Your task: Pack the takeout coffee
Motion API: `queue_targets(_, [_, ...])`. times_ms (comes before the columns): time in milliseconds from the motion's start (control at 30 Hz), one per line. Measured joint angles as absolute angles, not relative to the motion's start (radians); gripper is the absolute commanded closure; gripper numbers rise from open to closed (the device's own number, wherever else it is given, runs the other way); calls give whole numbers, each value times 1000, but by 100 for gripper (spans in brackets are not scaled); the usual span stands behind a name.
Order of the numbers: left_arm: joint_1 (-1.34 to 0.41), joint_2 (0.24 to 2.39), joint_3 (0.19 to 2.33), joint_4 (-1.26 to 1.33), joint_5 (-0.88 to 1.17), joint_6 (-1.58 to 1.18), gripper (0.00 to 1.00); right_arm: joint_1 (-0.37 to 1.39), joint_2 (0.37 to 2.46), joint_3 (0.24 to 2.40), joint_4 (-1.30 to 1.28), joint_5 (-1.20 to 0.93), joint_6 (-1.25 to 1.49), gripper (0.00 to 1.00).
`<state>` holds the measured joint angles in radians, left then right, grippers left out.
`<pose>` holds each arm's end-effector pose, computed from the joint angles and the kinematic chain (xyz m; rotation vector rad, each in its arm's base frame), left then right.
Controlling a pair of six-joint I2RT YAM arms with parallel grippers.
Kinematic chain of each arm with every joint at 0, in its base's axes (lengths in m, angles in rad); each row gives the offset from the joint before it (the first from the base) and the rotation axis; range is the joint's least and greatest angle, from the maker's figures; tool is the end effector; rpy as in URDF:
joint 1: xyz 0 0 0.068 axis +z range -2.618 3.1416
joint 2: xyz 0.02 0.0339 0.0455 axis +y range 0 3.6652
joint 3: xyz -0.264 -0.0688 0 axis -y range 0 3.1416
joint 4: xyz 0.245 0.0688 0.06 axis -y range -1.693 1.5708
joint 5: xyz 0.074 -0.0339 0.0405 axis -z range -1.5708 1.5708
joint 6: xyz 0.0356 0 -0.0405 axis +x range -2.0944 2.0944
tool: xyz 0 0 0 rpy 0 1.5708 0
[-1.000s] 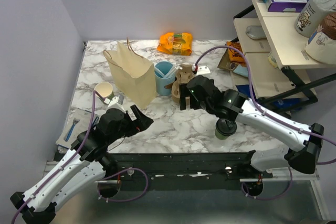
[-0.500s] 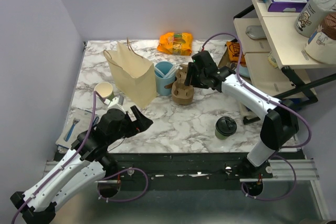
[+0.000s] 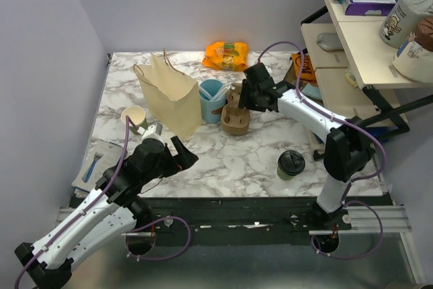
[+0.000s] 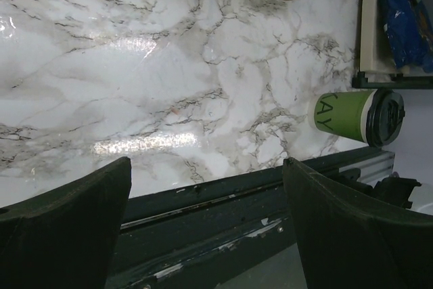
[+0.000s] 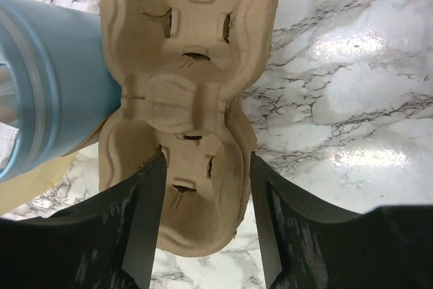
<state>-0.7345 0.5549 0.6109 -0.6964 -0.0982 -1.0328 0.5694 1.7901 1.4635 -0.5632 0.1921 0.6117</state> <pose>0.0948 -0.0809 0.2608 -0.4062 2.3137 -0.8380 0.3383 0.2085 0.2648 0.1359 2.4559 0.2882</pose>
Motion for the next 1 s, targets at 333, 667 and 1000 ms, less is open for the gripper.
queue_targets(333, [-735,535,607,-695,-99,-1037,1,567,1806,1465,-566,167,612,43])
queue_targets(667, [-735,495,606,-696,-99,-1038,1,567,1807,1465,-570,140,625,45])
queue_targets(1000, [-735,495,605,-696,-99,-1037,1,562,1807,1462,-578,119,655,48])
